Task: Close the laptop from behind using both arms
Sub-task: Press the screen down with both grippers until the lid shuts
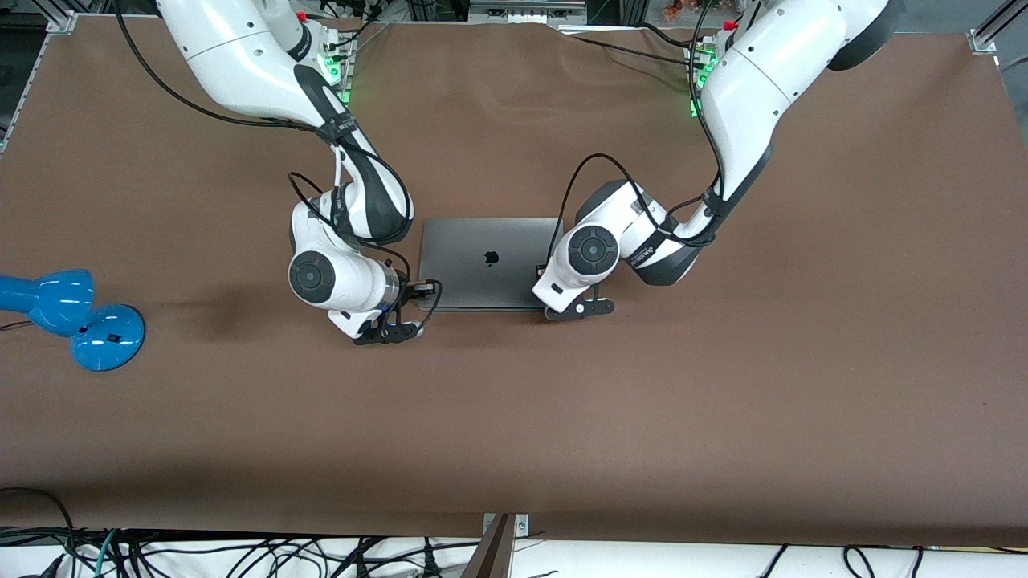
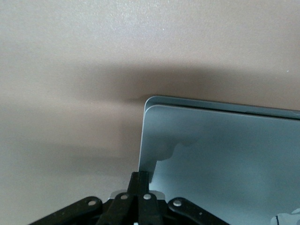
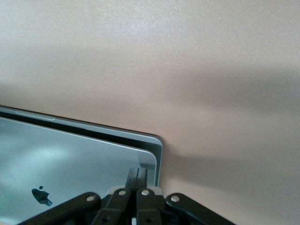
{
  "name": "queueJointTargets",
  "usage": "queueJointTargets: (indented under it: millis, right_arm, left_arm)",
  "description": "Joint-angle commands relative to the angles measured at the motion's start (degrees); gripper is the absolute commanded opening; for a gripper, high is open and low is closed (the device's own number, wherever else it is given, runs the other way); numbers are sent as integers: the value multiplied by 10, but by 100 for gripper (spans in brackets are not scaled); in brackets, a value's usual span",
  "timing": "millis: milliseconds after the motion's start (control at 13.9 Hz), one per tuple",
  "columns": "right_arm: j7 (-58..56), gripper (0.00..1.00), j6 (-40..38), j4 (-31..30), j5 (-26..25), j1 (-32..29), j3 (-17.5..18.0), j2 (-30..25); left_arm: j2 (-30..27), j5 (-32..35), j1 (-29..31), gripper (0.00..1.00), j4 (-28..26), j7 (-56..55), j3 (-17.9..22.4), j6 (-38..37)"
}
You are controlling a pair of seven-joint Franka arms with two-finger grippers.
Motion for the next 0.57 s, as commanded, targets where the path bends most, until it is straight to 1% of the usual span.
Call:
queueJointTargets:
  millis: [0, 502]
  right_arm:
    - [-11, 0, 11, 20, -5, -6, 4, 21]
    - [-11, 0, 33, 20, -4, -5, 4, 35]
  left_arm:
    - [14, 17, -9, 0, 21, 0, 5, 3]
    - [17, 17, -10, 0, 21, -1, 6, 3]
